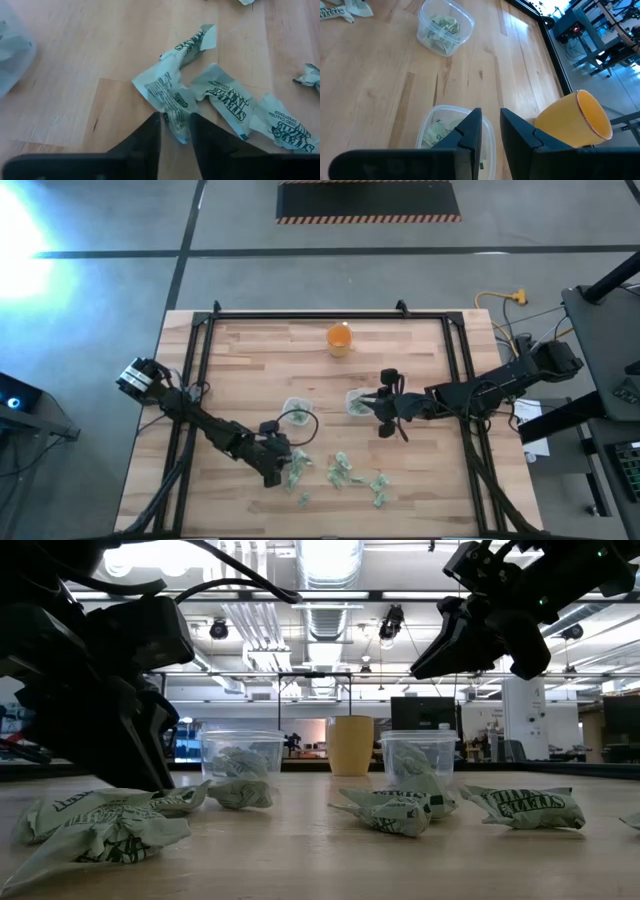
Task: Pick and place items into bin
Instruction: Put the green sweetener bag into the left transparent food container
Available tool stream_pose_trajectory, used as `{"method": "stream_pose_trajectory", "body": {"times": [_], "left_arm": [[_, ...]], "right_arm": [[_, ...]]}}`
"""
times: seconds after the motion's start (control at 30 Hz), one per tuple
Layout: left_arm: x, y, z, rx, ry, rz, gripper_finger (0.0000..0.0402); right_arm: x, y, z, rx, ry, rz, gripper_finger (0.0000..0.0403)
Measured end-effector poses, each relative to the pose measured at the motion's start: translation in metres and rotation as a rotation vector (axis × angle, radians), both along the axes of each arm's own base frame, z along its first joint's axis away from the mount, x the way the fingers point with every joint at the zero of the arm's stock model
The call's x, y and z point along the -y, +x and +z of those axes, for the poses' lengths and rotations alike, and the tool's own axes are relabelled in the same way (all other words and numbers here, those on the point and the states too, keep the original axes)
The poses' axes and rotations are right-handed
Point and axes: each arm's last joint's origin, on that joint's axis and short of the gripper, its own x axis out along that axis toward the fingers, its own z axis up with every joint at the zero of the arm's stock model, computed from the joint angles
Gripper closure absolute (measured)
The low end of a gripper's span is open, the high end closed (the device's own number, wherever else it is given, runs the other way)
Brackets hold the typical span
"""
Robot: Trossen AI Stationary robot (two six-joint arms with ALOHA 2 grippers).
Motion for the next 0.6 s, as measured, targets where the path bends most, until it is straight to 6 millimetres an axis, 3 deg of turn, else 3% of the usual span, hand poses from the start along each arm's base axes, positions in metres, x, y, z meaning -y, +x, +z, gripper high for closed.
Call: {"method": "stream_pose_trajectory", "body": {"times": [0.23, 0.6], "left_arm": [[0.001, 0.0, 0.001, 0.002, -0.004, -0.013, 0.0392], [-0.005, -0.01, 0.02, -0.017, 0.007, -0.036, 0.0394]], "right_arm": [[0.0, 0.0, 0.0, -0.002, -0.004, 0.002, 0.0346], [0.0, 0.0, -0.001, -0.008, -0.007, 0.003, 0.0346]]}}
